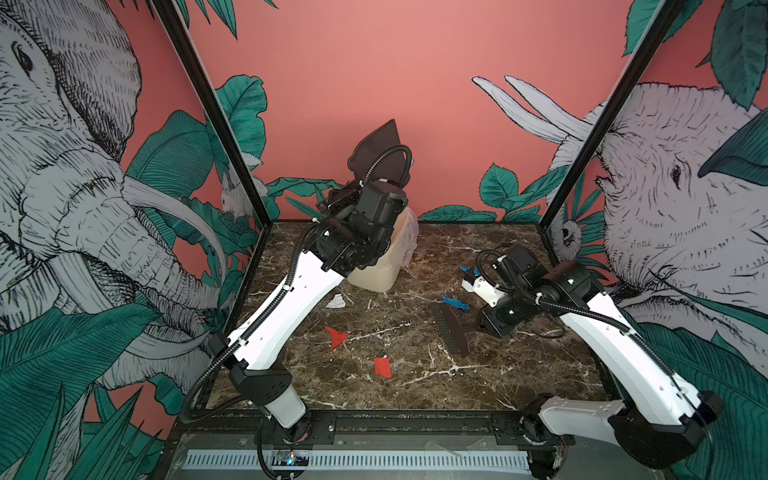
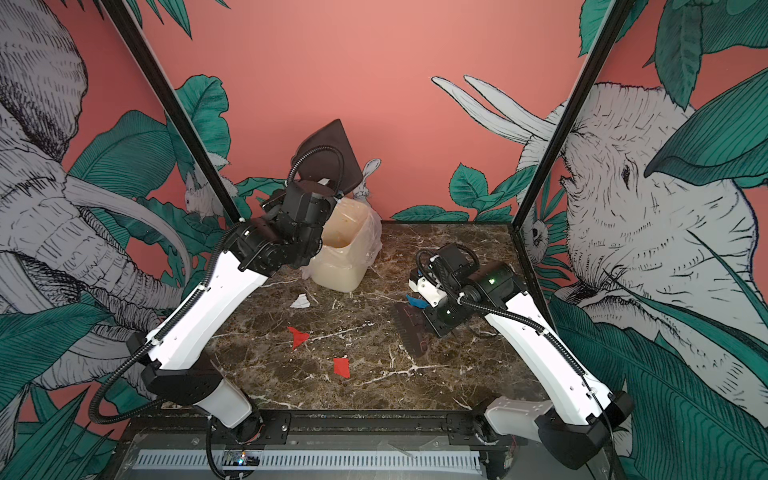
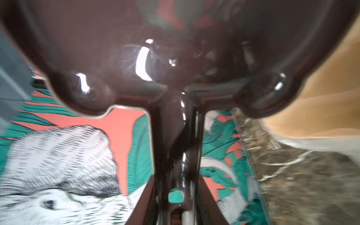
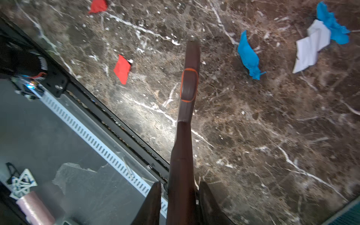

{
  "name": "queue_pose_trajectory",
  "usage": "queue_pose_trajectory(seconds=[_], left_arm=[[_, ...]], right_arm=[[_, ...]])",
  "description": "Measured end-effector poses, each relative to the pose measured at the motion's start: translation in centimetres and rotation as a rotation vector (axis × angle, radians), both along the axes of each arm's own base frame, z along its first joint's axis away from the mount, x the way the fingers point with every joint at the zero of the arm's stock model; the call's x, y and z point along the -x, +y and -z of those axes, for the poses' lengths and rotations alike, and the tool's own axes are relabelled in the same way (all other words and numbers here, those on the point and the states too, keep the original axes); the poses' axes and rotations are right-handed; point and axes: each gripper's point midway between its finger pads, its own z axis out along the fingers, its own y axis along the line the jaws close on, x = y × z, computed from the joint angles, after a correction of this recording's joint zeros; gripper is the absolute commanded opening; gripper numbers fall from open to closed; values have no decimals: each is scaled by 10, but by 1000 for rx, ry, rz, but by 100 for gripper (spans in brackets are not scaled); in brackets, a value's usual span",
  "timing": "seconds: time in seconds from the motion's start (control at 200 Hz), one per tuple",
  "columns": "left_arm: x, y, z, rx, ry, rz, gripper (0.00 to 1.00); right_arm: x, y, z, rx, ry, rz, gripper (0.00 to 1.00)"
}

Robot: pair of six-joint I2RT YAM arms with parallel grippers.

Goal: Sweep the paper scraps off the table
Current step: 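Lower the empty dustpan with the left gripper while the right shifts the brush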

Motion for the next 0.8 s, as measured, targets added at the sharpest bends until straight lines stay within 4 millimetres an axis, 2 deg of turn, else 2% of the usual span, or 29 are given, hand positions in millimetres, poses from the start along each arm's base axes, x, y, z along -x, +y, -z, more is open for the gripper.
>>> queue_pose_trajectory(seconds=[0.06,0.12,0.265,0.34,0.415,0.555,0.795], left_arm=[[8,3,2,105,6,15,0],[20,8,12,209,36,26,0],[45,16,58,356,159,34,0],[57,17,82,409,224,31,0],[66,20,96,452,262,21,0],[79,23,108,527,296,13,0],[89,18,130,549,358,7,0]], right_arm=[[5,11,6,-47,37,-5,0],[11,24,13,-92,78,-15,0],[28,60,27,-184,161,-66,0],[32,78,26,-231,184,-84,0],[33,95,25,-282,201,-94,0],[29,118,35,-335,256,-83,0],[19,143,56,-357,345,-26,0]])
